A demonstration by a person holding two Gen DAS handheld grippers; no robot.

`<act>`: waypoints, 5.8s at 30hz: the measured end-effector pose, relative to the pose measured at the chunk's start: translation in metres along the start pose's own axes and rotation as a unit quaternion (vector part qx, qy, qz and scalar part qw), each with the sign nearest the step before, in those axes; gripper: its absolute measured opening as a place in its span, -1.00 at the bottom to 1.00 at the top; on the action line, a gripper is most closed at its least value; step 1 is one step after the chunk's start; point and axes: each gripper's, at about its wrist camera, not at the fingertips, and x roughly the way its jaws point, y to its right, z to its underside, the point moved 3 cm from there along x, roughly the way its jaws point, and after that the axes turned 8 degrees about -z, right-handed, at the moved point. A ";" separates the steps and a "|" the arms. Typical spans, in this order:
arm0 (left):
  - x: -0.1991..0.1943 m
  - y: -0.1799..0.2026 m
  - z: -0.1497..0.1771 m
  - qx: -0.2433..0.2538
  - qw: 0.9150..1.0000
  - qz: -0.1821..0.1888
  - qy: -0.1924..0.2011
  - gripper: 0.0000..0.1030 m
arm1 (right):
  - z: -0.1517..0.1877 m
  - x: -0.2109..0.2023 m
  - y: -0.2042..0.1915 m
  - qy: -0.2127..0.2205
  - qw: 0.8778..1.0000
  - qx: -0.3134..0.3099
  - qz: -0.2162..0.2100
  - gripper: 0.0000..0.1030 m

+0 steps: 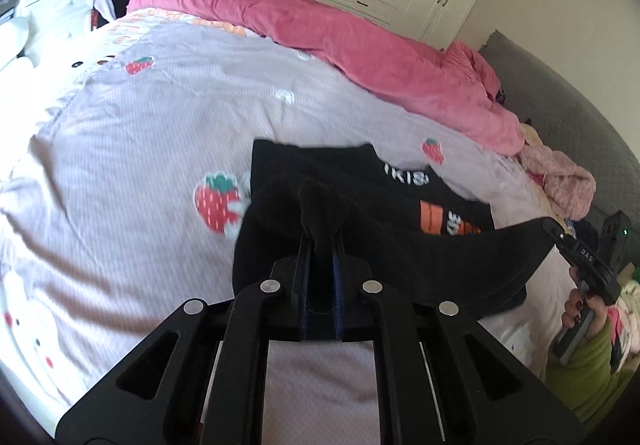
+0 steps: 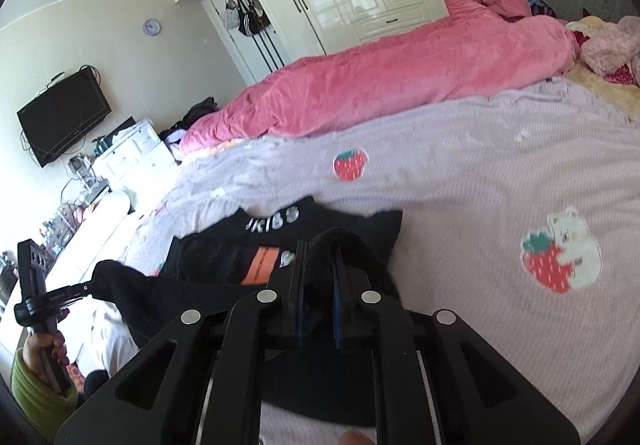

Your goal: Fold small clothes

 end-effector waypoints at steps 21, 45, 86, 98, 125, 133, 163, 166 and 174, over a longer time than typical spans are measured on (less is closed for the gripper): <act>0.096 -0.041 -0.044 -0.089 0.996 -0.001 -0.018 -0.73 | -0.011 0.088 0.072 -0.047 0.991 0.094 0.082 -0.42; 0.124 0.056 -0.016 0.091 0.994 -0.037 -0.044 -0.34 | 0.029 0.129 -0.010 -0.144 0.973 -0.144 0.111 -0.40; 0.092 -0.013 -0.007 0.004 0.997 -0.070 -0.010 -0.78 | 0.004 0.085 0.049 -0.058 0.988 -0.027 0.139 -0.89; 0.095 -0.014 -0.004 0.002 0.997 -0.076 -0.023 -0.71 | 0.021 0.084 0.070 -0.082 0.984 0.014 0.158 -0.69; 0.038 0.010 0.020 0.025 0.998 -0.052 0.004 -0.36 | 0.044 0.042 -0.014 -0.071 0.990 -0.060 0.107 0.11; 0.058 0.019 0.042 0.064 0.995 -0.066 -0.041 -0.12 | 0.081 0.073 -0.036 -0.151 0.974 -0.106 0.128 0.11; 0.020 0.039 0.048 0.076 0.995 -0.056 -0.013 0.41 | 0.079 0.027 -0.029 -0.114 0.986 -0.053 0.108 0.37; 0.013 0.041 0.046 0.077 0.995 -0.059 -0.005 0.54 | 0.076 0.024 -0.034 -0.104 0.987 -0.057 0.105 0.76; 0.000 0.040 0.042 0.079 0.995 -0.068 0.013 0.83 | 0.071 0.026 -0.054 -0.094 0.988 -0.077 0.092 0.76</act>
